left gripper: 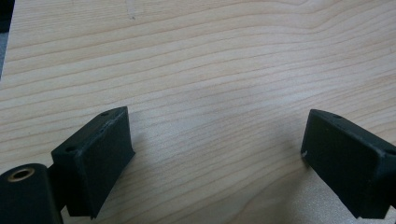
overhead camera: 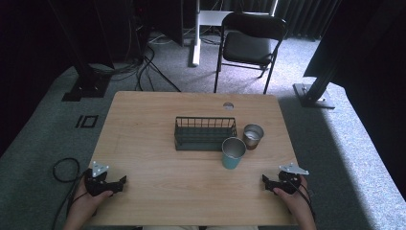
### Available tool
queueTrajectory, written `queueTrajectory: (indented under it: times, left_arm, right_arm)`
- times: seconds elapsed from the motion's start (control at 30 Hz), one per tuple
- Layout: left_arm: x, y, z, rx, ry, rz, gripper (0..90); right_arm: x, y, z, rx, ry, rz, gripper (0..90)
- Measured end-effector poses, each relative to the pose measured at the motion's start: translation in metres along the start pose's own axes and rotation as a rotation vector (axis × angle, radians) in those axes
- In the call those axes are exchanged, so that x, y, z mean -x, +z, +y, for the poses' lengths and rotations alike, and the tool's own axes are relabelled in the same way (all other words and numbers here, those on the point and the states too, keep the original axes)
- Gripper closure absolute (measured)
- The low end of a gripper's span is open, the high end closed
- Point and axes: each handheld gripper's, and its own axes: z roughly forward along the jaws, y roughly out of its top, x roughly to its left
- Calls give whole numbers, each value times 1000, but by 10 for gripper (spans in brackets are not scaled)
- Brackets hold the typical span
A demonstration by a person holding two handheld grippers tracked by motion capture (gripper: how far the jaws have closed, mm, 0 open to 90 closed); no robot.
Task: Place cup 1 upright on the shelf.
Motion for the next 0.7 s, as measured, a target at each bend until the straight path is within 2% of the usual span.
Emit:
queueTrajectory:
  times: [0.47, 0.7]
  left_arm:
    - [0, -2, -1, -1, 13, -12, 94]
    - [1, -5, -5, 0, 55, -50, 94]
  right_arm:
    - [0, 0, 0, 0, 0, 0, 120]
    - [0, 0, 0, 0, 0, 1, 118]
